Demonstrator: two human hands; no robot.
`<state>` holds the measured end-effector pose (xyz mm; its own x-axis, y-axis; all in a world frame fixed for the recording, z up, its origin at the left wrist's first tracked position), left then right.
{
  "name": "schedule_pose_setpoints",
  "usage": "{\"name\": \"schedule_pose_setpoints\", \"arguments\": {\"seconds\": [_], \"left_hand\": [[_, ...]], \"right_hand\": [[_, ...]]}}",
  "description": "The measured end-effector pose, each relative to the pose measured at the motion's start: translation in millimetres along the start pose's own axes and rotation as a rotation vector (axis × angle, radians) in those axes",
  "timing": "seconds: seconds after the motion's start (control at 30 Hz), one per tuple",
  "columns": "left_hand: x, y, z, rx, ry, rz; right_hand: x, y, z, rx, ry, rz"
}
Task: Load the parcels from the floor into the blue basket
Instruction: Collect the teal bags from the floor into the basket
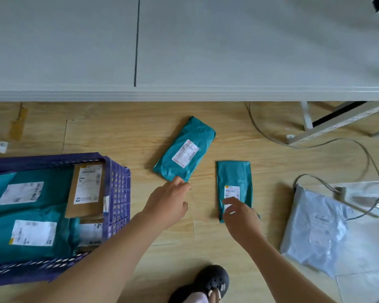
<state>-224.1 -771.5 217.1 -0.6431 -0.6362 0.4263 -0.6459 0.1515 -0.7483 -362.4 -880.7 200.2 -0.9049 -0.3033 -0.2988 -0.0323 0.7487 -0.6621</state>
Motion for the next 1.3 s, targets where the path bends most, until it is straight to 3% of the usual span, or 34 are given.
{"name": "schedule_pose_setpoints", "arguments": {"seconds": [0.4, 0.63, 0.87, 1.03, 1.17, 1.3], "left_hand": [[102.3, 97.0, 64.1, -0.184, 0.080, 0.048], [104.5, 157.5, 99.5, -0.255, 0.083, 0.080], [67.7, 225.6, 164.0, -0.281, 0.036, 0.090], [44.4, 266.5, 207.1, -0.280, 0.004, 0.077], [38.5, 281.3, 221.1, -0.286, 0.015, 0.075], [37.9, 269.8, 209.4, -0.288, 0.000, 0.063]], "right_hand": [[154.2, -22.6, 31.7, 0.028, 0.217, 0.161], [208.7, 15.3, 78.7, -0.010, 0.339, 0.271], [263.8, 88.4, 149.3, 0.036, 0.619, 0.755], [271.1, 170.0, 189.2, -0.158, 0.770, 1.226], [264.2, 191.0, 212.6, -0.080, 0.787, 1.554], [274.1, 170.0, 204.0, 0.102, 0.822, 1.521]]}}
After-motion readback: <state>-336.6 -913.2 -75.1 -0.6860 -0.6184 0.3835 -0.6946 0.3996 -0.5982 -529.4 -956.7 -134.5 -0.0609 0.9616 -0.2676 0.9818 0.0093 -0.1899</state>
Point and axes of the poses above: each hand's wrist, its own z-axis towards the middle knuckle, its own y-axis out of the palm, x = y × z, the point moved 10 cm from there along z, towards the middle knuckle, and after that the axes turned 1 degree about y, right-handed, at the moved point
